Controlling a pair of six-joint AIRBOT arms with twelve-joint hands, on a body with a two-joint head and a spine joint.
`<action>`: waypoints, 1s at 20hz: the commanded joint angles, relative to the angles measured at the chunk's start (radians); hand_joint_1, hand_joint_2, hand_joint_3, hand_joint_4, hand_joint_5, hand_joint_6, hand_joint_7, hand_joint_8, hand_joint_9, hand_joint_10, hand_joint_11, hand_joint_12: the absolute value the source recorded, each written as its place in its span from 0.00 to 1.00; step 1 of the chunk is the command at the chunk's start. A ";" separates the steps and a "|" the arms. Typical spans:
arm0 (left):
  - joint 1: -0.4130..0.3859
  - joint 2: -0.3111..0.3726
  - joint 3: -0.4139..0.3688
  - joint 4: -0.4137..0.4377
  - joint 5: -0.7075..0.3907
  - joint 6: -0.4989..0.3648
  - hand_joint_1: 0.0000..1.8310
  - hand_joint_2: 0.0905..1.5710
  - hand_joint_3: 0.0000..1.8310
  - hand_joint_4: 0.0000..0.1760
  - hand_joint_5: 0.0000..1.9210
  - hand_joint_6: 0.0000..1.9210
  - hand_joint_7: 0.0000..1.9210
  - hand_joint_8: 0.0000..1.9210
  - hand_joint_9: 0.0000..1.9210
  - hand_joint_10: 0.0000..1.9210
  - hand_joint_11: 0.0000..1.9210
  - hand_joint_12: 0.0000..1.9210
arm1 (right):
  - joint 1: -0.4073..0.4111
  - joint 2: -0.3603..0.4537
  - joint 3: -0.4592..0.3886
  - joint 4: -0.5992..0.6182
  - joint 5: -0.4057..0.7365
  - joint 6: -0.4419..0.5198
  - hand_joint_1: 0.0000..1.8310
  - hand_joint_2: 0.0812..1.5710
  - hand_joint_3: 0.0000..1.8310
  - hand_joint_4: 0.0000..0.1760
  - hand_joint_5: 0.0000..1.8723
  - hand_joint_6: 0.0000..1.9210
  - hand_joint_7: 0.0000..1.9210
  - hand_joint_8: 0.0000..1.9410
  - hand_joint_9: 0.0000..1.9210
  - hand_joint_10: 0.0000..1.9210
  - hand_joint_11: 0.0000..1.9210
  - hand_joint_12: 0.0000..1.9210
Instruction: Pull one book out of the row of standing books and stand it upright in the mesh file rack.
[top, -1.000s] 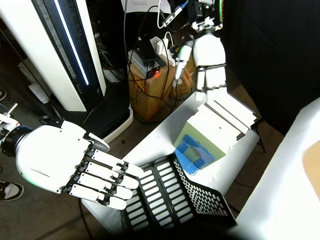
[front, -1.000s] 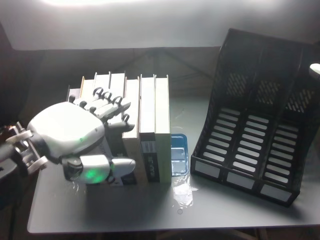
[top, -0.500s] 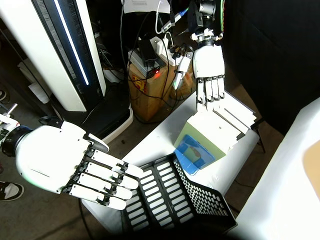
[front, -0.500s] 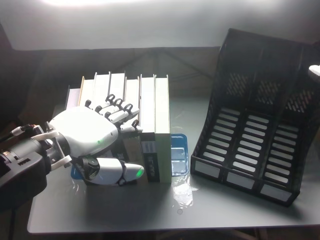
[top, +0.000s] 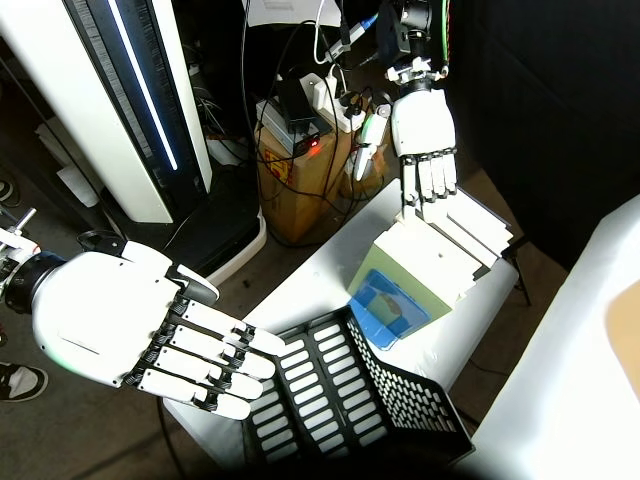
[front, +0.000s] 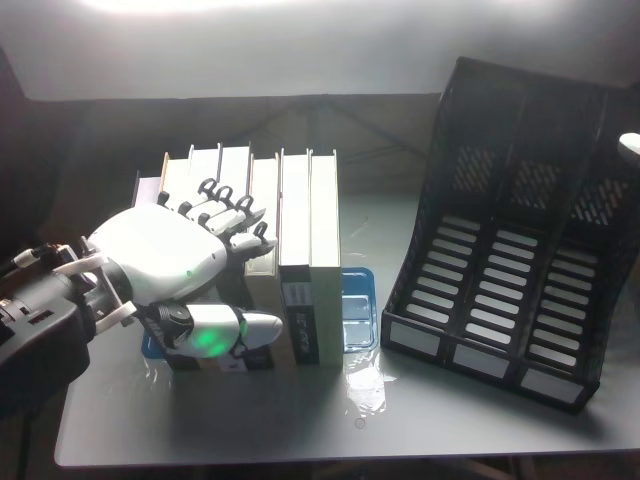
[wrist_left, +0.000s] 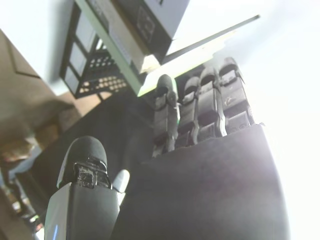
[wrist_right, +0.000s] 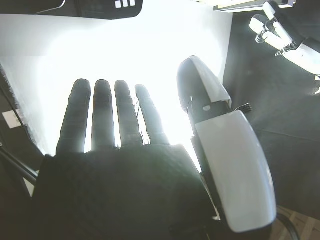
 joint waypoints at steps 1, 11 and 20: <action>-0.001 0.004 0.006 0.002 -0.092 0.009 0.00 0.74 0.00 0.00 0.14 0.00 0.00 0.00 0.00 0.00 0.00 0.00 | 0.002 0.005 0.005 0.000 0.120 0.008 0.34 0.88 0.00 0.00 0.00 0.00 0.00 0.00 0.00 0.00 0.00 0.00; 0.012 -0.023 0.011 -0.002 -0.042 0.028 0.00 0.73 0.00 0.04 0.28 0.03 0.00 0.00 0.00 0.00 0.00 0.00 | -0.004 0.002 0.005 0.005 0.120 0.010 0.35 0.88 0.00 0.00 0.01 0.00 0.00 0.00 0.00 0.00 0.00 0.00; 0.105 0.048 -0.104 0.051 -0.170 -0.012 0.00 0.74 0.00 0.00 0.32 0.04 0.00 0.00 0.00 0.00 0.00 0.00 | -0.004 0.002 0.005 0.005 0.125 0.018 0.35 0.88 0.00 0.00 0.00 0.00 0.00 0.00 0.00 0.00 0.00 0.00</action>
